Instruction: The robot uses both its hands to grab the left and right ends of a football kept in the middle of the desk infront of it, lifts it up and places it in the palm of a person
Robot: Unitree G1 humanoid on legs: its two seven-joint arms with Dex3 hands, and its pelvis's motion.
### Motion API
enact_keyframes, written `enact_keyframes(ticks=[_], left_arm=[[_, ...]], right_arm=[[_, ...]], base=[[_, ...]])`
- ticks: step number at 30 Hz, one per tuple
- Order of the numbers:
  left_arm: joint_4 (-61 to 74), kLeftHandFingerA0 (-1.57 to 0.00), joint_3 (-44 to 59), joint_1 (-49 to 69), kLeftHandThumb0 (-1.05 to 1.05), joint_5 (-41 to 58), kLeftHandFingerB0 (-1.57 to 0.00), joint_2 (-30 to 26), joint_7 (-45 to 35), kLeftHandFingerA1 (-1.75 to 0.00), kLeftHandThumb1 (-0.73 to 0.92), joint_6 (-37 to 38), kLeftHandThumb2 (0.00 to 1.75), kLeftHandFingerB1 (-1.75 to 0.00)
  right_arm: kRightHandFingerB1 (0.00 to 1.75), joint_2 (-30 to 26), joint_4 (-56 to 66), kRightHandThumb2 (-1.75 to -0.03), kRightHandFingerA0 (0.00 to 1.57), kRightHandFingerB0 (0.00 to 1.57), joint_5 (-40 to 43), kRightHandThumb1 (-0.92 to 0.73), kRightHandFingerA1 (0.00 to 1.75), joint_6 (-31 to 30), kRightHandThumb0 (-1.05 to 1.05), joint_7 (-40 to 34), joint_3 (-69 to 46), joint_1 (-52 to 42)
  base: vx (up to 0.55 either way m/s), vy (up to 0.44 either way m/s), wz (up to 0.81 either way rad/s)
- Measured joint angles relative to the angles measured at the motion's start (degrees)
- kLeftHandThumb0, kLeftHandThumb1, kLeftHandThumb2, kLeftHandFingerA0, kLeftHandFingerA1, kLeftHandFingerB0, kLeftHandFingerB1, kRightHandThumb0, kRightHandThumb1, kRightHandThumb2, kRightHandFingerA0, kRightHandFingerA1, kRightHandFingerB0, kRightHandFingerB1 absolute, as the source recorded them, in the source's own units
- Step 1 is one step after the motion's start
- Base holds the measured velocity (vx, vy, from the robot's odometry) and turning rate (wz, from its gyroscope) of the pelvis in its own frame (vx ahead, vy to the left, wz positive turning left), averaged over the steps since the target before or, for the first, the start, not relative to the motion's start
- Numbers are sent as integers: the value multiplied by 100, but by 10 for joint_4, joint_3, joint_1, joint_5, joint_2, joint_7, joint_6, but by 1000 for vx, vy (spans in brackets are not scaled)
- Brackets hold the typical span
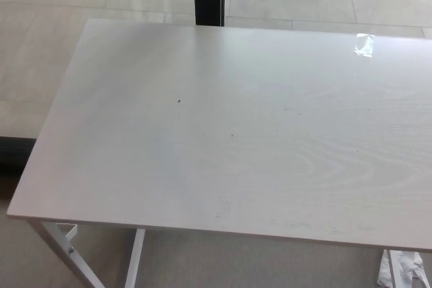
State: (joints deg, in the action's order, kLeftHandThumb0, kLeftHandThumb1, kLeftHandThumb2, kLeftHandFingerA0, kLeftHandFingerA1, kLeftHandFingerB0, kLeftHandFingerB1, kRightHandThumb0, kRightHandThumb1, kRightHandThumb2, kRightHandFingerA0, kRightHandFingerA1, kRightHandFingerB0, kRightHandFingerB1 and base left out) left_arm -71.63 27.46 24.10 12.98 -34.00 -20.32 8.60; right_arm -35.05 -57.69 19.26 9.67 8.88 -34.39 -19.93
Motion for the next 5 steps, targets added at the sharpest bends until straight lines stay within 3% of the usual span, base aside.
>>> enact_keyframes(ticks=[1, 2, 3, 4, 5], left_arm=[[1, -26, -2, 0, -65, -1, -32, 0, 0, -56, 70, 1, 61, -38], [1, -27, -2, -1, -74, -1, -28, 0, 0, -61, 55, 2, 95, -51], [2, -33, 2, -1, -68, 0, -34, 0, 0, -56, 70, 3, 62, -35], [1, -34, 4, -1, -69, 0, -33, 0, 0, -56, 70, 4, 62, -36], [0, -40, 7, -3, -72, 2, -33, 0, 0, -60, 62, 5, 65, -37]], right_arm=[[29, 0, 1, -61, 65, 24, -1, -67, 80, 0, -59, 0, 0, 0], [41, 0, 1, -85, 70, 16, -2, -54, 89, 1, -67, 0, 0, 0], [41, 0, -2, -85, 70, 15, -3, -54, 91, 4, -68, 3, 0, 1], [41, 0, -5, -86, 70, 12, -4, -55, 91, 6, -70, 4, 0, 1], [43, -1, -11, -95, 67, 0, -5, -45, 83, 9, -51, 8, 1, 3]], base=[[0, 0, 0], [0, 0, 0], [0, 0, 0], [0, 0, 0], [0, 0, 0]])
